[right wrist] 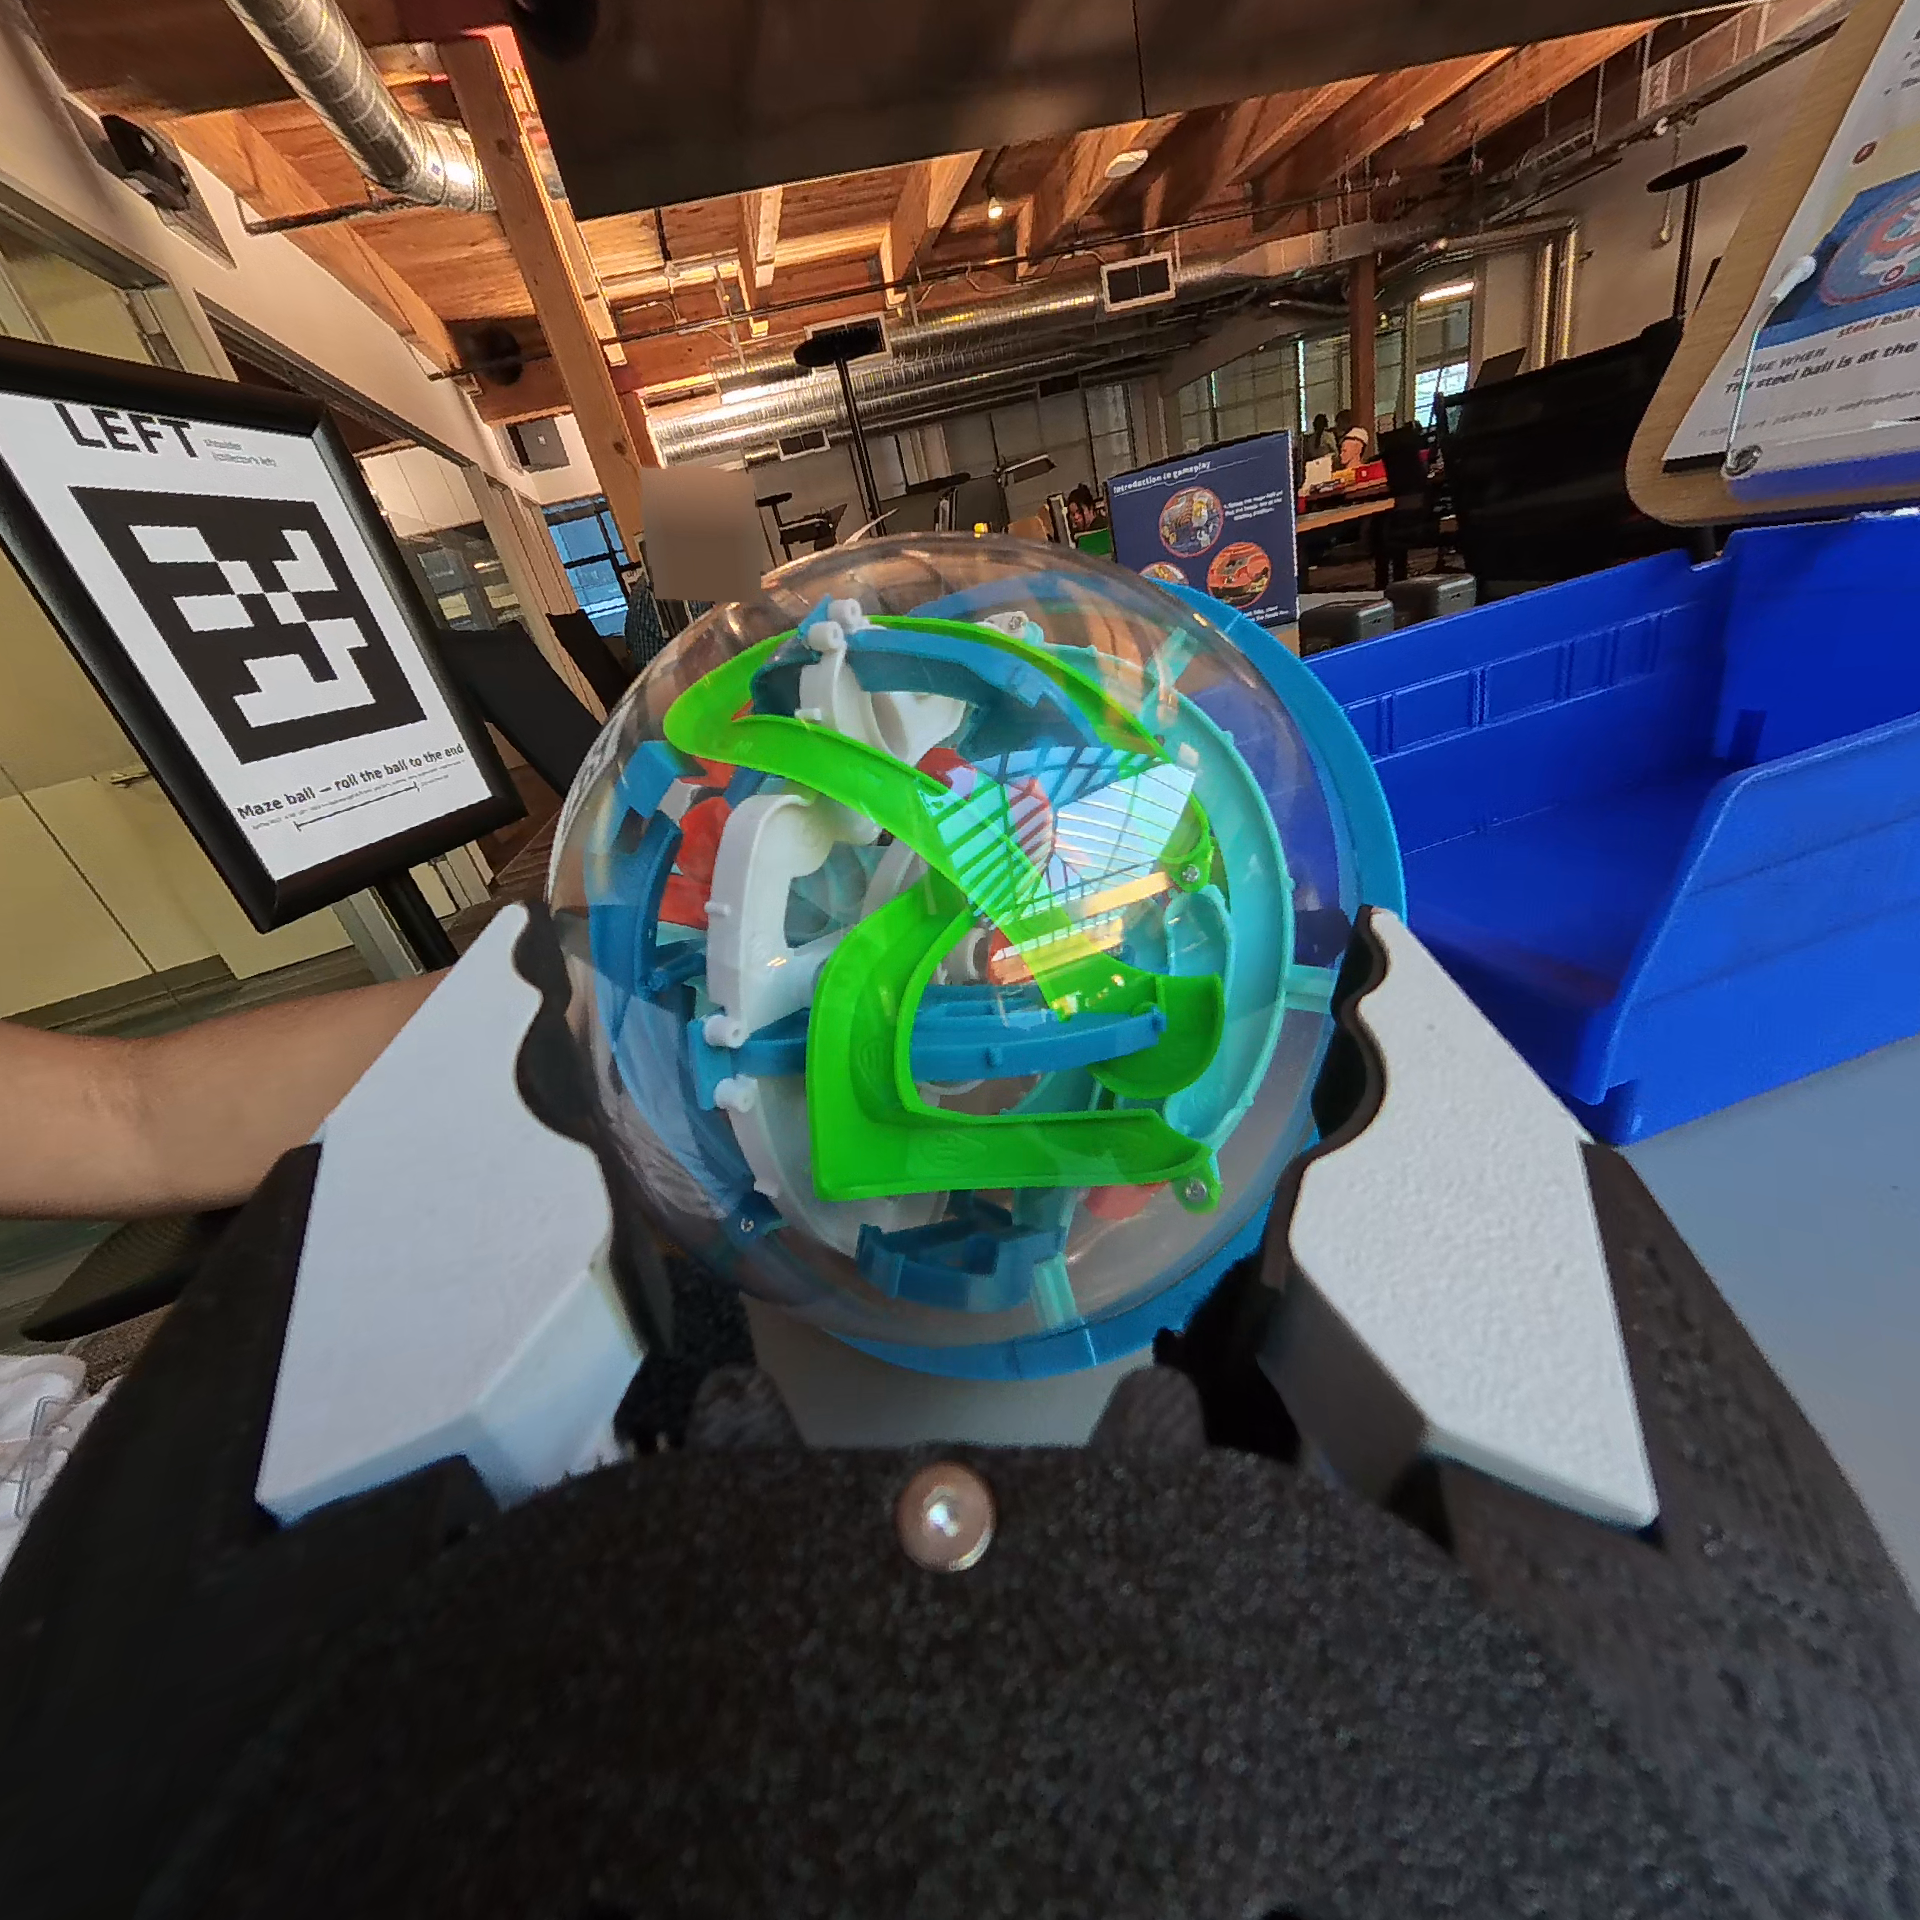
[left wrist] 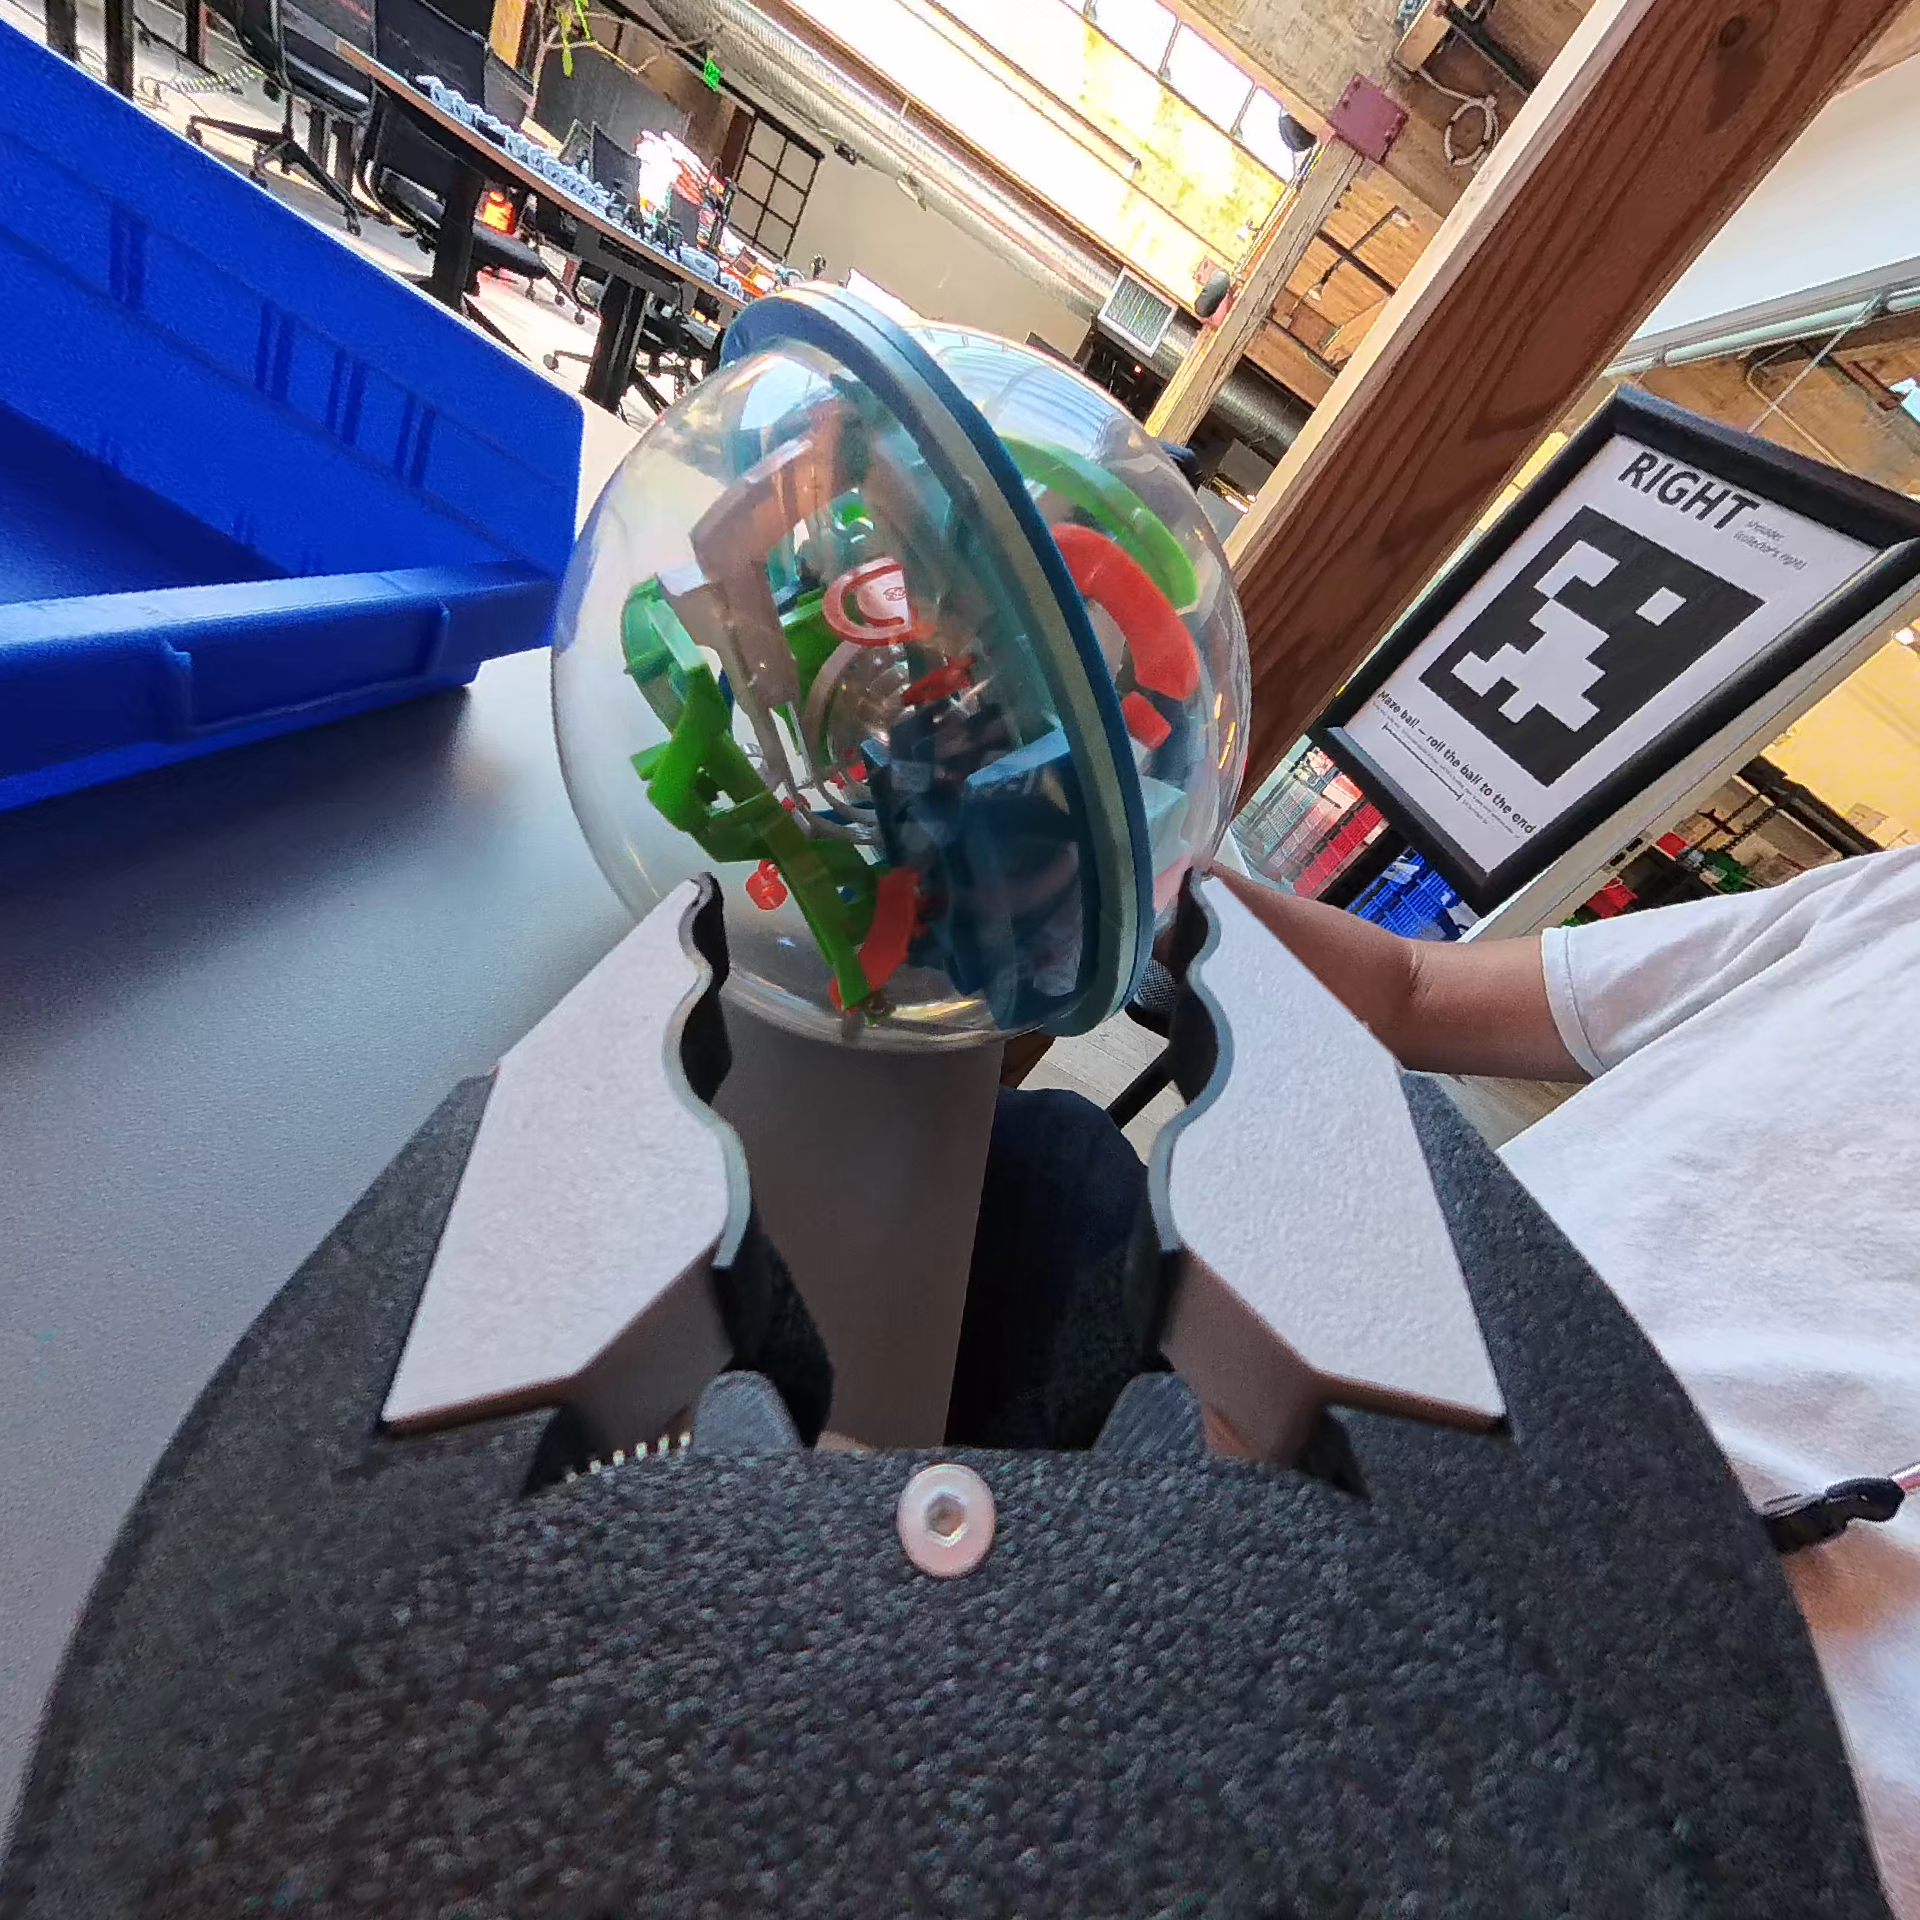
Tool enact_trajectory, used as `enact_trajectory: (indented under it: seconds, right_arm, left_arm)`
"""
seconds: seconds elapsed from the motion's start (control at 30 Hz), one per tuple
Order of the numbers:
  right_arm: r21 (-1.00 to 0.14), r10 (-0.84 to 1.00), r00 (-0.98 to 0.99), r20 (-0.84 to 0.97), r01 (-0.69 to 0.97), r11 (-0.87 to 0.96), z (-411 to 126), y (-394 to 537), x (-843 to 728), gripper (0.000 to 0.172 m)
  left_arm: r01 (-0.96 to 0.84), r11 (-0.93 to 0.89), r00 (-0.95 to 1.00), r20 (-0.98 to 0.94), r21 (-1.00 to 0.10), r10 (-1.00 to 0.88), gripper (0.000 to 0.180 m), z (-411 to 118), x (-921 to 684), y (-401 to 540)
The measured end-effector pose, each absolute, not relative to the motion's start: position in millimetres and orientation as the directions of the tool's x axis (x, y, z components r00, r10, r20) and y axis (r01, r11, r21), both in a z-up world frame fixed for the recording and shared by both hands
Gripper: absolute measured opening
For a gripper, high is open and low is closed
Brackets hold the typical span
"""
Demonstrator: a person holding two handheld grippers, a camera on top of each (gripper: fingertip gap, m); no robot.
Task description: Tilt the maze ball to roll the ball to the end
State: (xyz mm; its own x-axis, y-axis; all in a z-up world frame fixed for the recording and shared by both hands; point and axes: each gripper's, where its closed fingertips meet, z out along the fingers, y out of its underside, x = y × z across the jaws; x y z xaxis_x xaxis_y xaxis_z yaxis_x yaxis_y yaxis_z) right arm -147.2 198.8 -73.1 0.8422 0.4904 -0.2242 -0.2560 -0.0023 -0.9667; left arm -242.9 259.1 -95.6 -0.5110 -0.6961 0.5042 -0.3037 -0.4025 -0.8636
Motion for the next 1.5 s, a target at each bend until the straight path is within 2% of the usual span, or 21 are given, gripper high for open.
enact_trajectory:
  seconds: [0.07,0.17,0.2,0.3,0.37,0.4,0.43,0.5,0.53,0.57,0.63,0.7,0.8,0.87,0.93,1.03,1.1,1.17,1.27,1.37,1.5]
  right_arm:
    - [-0.969,0.486,0.847,-0.216,-0.248,0.002,-72.8,198.8,-148.2,0.142]
    - [-0.976,0.484,0.855,-0.184,-0.216,0.01,-71.5,199.0,-154.3,0.142]
    - [-0.98,0.477,0.862,-0.17,-0.197,0.006,-70.4,200.0,-157.6,0.142]
    - [-1.0,0.491,0.871,-0.001,-0.011,0.017,-65.9,198.9,-182.3,0.143]
    - [-0.996,0.533,0.841,0.09,0.074,0.051,-57.4,191.2,-204.0,0.128]
    - [-0.996,0.539,0.838,0.084,0.073,0.04,-52.6,186.4,-207.3,0.117]
    - [-0.998,0.54,0.839,0.059,0.034,0.055,-43.1,181.9,-205.4,0.109]
    - [-0.991,0.498,0.863,-0.083,-0.124,0.05,-28.1,180.5,-179.0,0.113]
    - [-0.979,0.482,0.855,-0.188,-0.205,-0.019,-32.1,184.1,-164.0,0.12]
    - [-0.954,0.459,0.837,-0.298,-0.271,-0.127,-44.6,189.9,-153.1,0.136]
    - [-0.873,0.474,0.736,-0.482,-0.36,-0.33,-73.0,193.6,-159.1,0.146]
    - [-0.805,0.485,0.656,-0.579,-0.368,-0.465,-99.6,199.3,-180.2,0.153]
    - [-0.805,0.544,0.618,-0.567,-0.276,-0.525,-123.6,205.1,-221.9,0.152]
    - [-0.867,0.542,0.702,-0.461,-0.228,-0.443,-116.7,215.8,-222.6,0.155]
    - [-0.922,0.565,0.744,-0.358,-0.185,-0.341,-84.4,214.3,-221.7,0.155]
    - [-0.998,0.598,0.801,0.01,0.042,-0.04,0.6,186.7,-239.4,0.155]
    - [-0.96,0.573,0.772,0.274,0.249,0.124,52.2,159.1,-259.2,0.157]
    - [-0.896,0.532,0.721,0.443,0.375,0.238,93.2,135.6,-274.2,0.154]
    - [-0.842,0.49,0.686,0.538,0.417,0.341,133.8,111.7,-288.7,0.154]
    - [-0.819,0.488,0.664,0.567,0.392,0.418,152.9,98.5,-300.6,0.156]
    - [-0.765,0.452,0.634,0.628,0.399,0.505,154.9,86.0,-303.8,0.155]
  left_arm:
    - [-0.333,-0.392,-0.497,0.513,-0.857,-0.699,0.092,-97.8,-241.8,258.8]
    - [-0.388,-0.282,-0.453,0.448,-0.878,-0.771,0.126,-85.4,-241.4,255.7]
    - [-0.371,-0.268,-0.44,0.422,-0.889,-0.793,0.13,-73.1,-241.2,256.4]
    - [-0.433,-0.205,-0.425,0.399,-0.878,-0.812,0.147,-62.1,-242.9,248.9]
    - [-0.499,-0.165,-0.377,0.385,-0.851,-0.842,0.148,-74.9,-240.1,251.3]
    - [-0.537,-0.145,-0.386,0.395,-0.831,-0.833,0.156,-82.9,-241.7,248.2]
    - [-0.571,-0.142,-0.41,0.431,-0.809,-0.804,0.157,-88.4,-245.0,242.4]
    - [-0.595,-0.175,-0.422,0.49,-0.785,-0.763,0.155,-93.1,-247.0,237.6]
    - [-0.58,-0.178,-0.427,0.482,-0.795,-0.765,0.154,-93.8,-247.1,238.4]
    - [-0.568,-0.174,-0.433,0.472,-0.804,-0.768,0.154,-94.8,-248.3,239.1]
    - [-0.553,-0.18,-0.443,0.47,-0.814,-0.764,0.154,-97.4,-250.8,240.9]
    - [-0.539,-0.205,-0.45,0.484,-0.817,-0.75,0.154,-101.8,-253.2,243.3]
    - [-0.558,-0.189,-0.446,0.484,-0.808,-0.753,0.153,-117.7,-258.6,243.4]
    - [-0.526,-0.147,-0.468,0.429,-0.838,-0.773,0.153,-115.7,-261.7,242.0]
    - [-0.428,-0.11,-0.507,0.339,-0.897,-0.793,0.152,-88.0,-263.4,234.8]
    - [-0.207,0.137,-0.566,0.004,-0.969,-0.825,0.152,-25.1,-278.6,207.1]
    - [-0.122,0.341,-0.549,-0.222,-0.932,-0.806,0.151,13.0,-290.1,188.3]
    - [-0.071,0.465,-0.512,-0.368,-0.882,-0.776,0.152,49.8,-299.1,173.0]
    - [0.024,0.526,-0.469,-0.474,-0.85,-0.745,0.151,93.5,-311.4,154.6]
    - [0.206,0.495,-0.424,-0.533,-0.844,-0.733,0.15,128.1,-327.0,135.6]
    - [0.28,0.567,-0.367,-0.632,-0.775,-0.683,0.149,136.6,-333.6,123.2]
